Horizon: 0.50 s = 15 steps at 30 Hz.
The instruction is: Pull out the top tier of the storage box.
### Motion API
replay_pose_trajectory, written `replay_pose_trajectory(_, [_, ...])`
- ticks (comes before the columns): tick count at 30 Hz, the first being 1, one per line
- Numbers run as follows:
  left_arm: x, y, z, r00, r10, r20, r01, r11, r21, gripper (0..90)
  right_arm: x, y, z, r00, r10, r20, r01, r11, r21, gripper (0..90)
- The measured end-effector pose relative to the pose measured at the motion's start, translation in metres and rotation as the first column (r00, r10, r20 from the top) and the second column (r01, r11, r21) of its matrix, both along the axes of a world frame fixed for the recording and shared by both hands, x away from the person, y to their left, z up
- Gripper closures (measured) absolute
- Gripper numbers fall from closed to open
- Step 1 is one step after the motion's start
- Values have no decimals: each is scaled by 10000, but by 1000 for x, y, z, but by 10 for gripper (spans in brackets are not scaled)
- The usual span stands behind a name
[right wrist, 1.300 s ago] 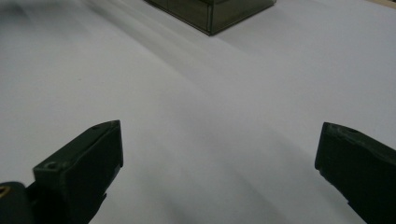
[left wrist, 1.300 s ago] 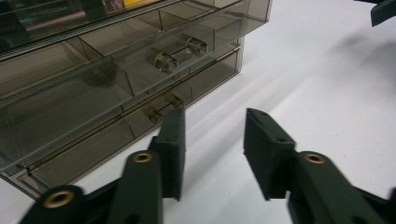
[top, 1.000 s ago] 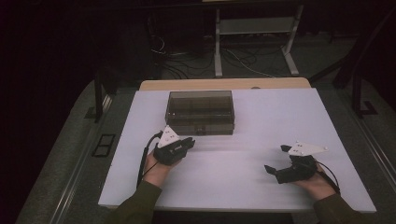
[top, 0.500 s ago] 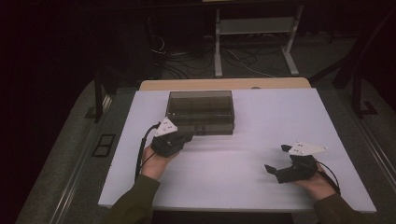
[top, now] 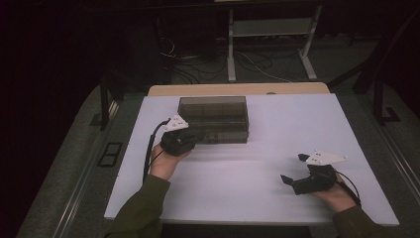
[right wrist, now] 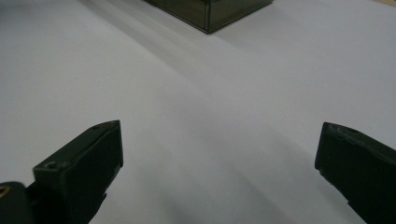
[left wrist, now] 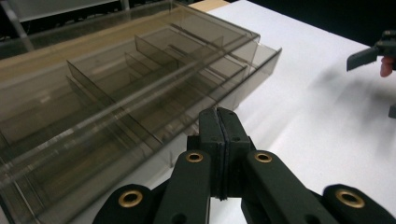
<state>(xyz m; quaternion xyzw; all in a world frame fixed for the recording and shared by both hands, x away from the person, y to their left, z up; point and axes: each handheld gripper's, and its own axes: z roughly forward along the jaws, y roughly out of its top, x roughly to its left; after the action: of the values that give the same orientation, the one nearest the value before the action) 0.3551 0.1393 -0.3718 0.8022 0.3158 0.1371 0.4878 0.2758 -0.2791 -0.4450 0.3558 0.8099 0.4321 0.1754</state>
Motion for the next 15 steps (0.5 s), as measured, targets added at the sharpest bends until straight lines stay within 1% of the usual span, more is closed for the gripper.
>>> replay_pose_trajectory(2, [4, 0, 3, 10000, 30, 14, -30, 10000, -76, 892, 0, 0, 0, 10000, -42, -3, 42, 10000, 0, 6])
replay_pose_trajectory(6, [11, -2, 7, 9999, 131, 41, -131, 9999, -11, 892, 0, 0, 0, 10000, -32, 29, 32, 10000, -13, 6])
replay_pose_trajectory(8, [15, -4, 7, 9998, 159, 89, -159, 9999, -58, 892, 0, 0, 0, 10000, -41, 37, 41, 10000, -7, 6])
replay_pose_trajectory(11, [19, -6, 7, 9998, 191, 64, -192, 9997, 141, 892, 0, 0, 0, 10000, -37, 28, 37, 10000, 2, 5])
replay_pose_trajectory(12, [21, -7, 7, 9997, 233, 25, -233, 9997, 78, 892, 0, 0, 0, 10000, -42, 20, 42, 10000, 7, 6])
replay_pose_trajectory(14, [24, -7, 6, 9996, 254, -77, -253, 9996, 160, 892, 1, 0, 0, 9999, -7, 135, 7, 10000, -26, 5])
replay_pose_trajectory(15, [26, -7, 6, 9997, 242, -79, -240, 9995, 203, 892, 0, 0, 0, 10000, -49, -17, 49, 10000, 15, 5])
